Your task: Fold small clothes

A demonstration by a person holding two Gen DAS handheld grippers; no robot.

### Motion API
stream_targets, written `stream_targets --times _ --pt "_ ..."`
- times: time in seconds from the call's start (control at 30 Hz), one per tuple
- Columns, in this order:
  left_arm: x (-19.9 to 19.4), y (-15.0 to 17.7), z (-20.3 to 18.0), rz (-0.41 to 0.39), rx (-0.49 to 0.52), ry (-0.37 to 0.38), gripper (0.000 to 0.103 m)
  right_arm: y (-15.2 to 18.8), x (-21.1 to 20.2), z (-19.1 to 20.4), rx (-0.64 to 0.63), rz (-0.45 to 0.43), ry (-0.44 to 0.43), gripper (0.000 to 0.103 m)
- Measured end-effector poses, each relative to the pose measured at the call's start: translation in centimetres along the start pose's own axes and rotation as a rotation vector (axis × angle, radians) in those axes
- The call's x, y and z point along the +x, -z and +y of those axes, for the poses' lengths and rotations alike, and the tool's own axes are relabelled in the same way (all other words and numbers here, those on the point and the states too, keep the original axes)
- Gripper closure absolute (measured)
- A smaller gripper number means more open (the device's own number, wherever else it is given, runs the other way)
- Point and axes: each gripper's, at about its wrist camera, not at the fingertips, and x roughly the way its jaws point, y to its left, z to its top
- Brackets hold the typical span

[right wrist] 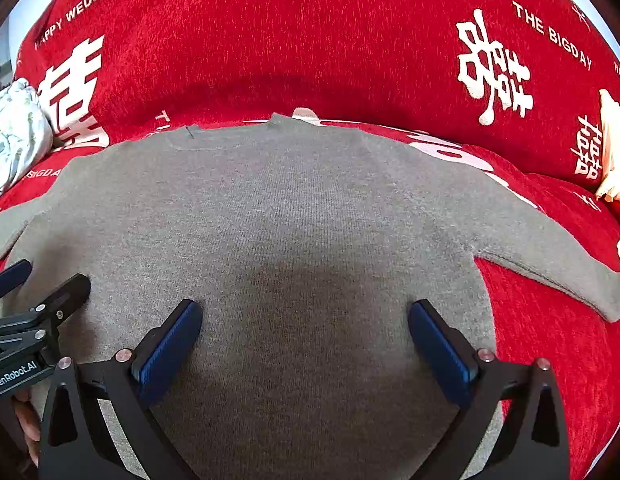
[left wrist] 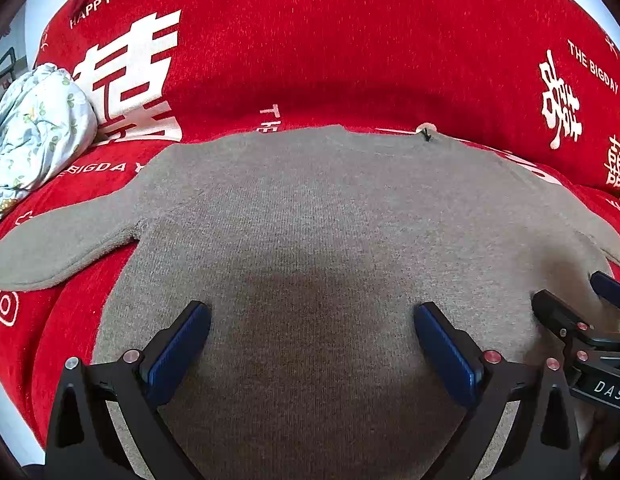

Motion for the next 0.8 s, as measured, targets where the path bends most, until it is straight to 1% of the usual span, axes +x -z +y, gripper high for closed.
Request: stream_targets --times 0.23,0.37,0.8 --pt "0.06 -0.03 -0.06 0.004 -0.002 -0.009 0.0 0.03 0.16 -0.01 -0.002 0.002 -0.002 0.0" --pt "0.07 -0.07 0.11 0.003 -0.007 0.001 0.0 0.02 0.14 0.0 -0.001 0.001 -0.002 0.0" --pt "-0.09 -0.02 0.12 0.001 -0.005 0.002 0.0 0.04 0.13 -0.13 -0.002 0.0 -0.002 0.0"
